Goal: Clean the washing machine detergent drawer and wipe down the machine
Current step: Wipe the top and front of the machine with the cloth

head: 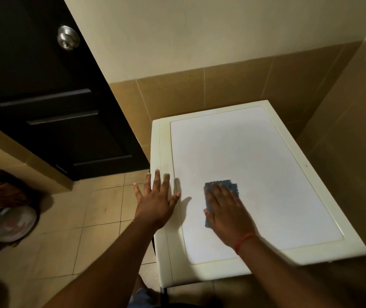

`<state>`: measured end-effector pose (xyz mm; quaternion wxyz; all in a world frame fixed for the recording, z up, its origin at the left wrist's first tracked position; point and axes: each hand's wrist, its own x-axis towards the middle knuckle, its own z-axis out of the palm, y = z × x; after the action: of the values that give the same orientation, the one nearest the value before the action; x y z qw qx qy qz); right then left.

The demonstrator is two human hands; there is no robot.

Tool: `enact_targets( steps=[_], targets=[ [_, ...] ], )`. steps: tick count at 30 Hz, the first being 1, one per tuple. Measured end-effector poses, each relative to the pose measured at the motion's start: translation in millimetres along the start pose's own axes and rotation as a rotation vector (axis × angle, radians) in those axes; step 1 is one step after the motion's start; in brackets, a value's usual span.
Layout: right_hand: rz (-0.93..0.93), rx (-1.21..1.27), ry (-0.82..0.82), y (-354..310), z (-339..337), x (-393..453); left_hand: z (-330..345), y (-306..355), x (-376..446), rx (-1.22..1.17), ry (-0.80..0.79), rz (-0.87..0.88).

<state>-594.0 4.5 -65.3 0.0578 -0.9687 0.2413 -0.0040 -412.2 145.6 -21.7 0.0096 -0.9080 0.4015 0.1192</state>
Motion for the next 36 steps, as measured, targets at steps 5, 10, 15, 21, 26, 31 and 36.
enact_targets(
  steps=[5, 10, 15, 21, 26, 31, 36],
  targets=[
    [-0.233, 0.023, -0.053, -21.0, 9.7, -29.6, 1.3, -0.4, -0.6, 0.020, -0.018, -0.019],
    [0.070, -0.002, 0.034, 14.6, 0.9, -12.2, 3.6, 14.4, 2.3, 0.025, -0.034, 0.073],
    [-0.137, 0.001, -0.026, 13.6, 4.1, -30.0, 6.9, 24.1, 7.4, 0.045, -0.046, 0.112],
    [0.231, 0.007, 0.011, 49.5, 1.7, -31.0, 5.2, 42.2, 15.0, 0.025, -0.043, 0.176],
    [0.092, -0.040, 0.006, 81.5, -1.8, -44.3, 8.9, 62.2, 20.4, 0.060, -0.044, 0.226],
    [0.284, 0.001, 0.027, 81.6, 2.6, -51.5, 13.1, 78.7, 23.9, 0.065, -0.033, 0.267],
    [0.264, -0.051, 0.059, 134.0, -8.7, -55.8, 12.8, 89.4, 25.8, 0.056, -0.021, 0.280]
  ],
)
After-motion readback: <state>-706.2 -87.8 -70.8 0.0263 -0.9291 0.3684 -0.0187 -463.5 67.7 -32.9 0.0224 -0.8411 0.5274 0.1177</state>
